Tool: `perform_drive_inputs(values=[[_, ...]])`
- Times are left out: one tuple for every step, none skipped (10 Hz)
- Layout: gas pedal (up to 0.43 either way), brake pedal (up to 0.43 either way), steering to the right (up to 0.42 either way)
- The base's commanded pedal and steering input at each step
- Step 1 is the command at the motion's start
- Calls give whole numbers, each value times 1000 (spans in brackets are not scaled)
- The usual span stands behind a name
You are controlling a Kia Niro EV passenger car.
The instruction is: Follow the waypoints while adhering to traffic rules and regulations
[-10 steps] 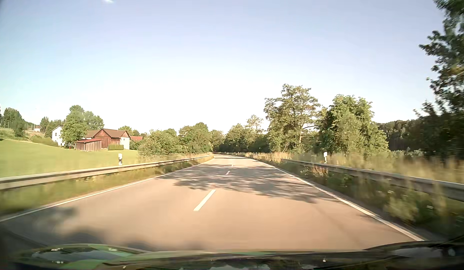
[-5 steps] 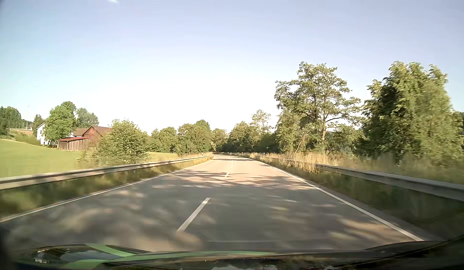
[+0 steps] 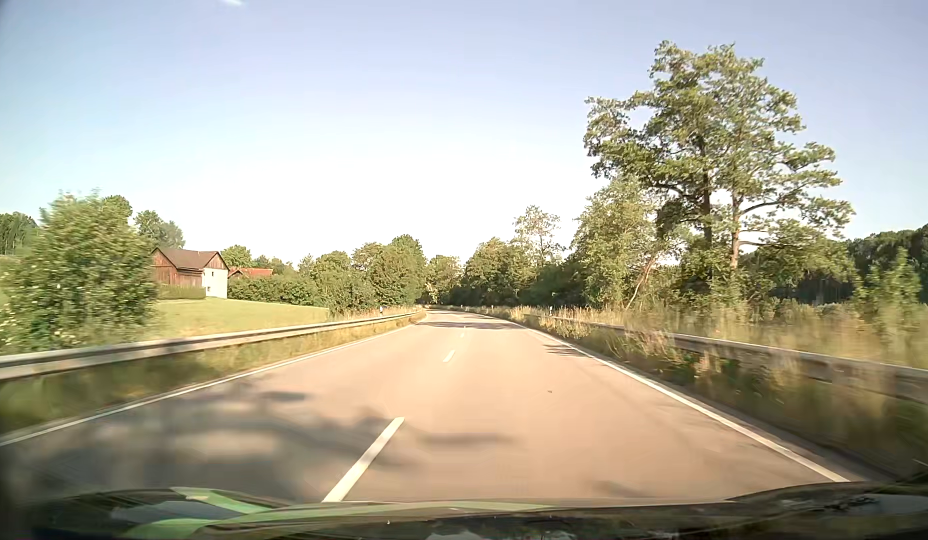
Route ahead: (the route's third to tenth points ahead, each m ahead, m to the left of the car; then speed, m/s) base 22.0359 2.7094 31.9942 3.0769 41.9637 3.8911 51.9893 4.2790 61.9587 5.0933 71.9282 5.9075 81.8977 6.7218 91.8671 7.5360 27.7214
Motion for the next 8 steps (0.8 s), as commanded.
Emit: perform_drive_inputs(values=[[220,0,-8],[220,0,-8],[220,0,-8],[209,0,-9],[209,0,-9],[209,0,-9],[209,0,-9],[209,0,-9]])
